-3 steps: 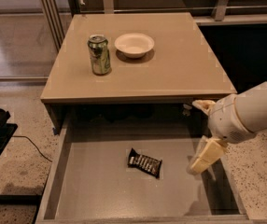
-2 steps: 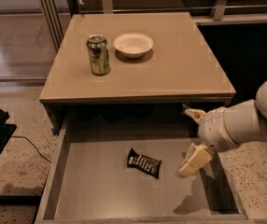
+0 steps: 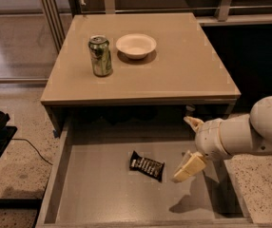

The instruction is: Pick rxbar chocolate from top drawer and place on counter

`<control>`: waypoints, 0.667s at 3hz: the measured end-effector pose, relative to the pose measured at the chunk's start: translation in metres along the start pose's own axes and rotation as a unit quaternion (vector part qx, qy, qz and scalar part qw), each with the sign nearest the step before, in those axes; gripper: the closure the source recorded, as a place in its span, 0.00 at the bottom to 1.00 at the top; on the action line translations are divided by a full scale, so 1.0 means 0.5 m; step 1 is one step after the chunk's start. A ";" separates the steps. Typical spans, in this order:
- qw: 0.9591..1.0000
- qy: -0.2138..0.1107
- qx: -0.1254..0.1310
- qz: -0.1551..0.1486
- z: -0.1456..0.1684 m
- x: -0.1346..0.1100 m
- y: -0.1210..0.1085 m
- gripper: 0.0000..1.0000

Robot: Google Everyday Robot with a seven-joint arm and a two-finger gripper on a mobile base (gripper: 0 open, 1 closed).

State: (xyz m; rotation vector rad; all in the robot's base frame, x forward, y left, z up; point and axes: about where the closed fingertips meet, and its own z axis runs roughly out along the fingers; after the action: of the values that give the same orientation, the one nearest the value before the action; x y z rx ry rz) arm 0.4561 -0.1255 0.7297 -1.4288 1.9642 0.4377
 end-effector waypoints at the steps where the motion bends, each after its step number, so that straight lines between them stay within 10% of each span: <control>1: 1.000 0.004 -0.007 -0.001 0.048 0.006 0.017 0.00; 2: 1.000 0.010 -0.011 0.005 0.106 0.030 0.042 0.00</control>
Offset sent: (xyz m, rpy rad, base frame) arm -0.0107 0.0427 -0.0915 -0.0163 0.0497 -0.0100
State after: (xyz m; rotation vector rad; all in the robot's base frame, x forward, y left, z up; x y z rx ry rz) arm 0.4505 -0.0965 0.6787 -1.4425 1.9884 0.4529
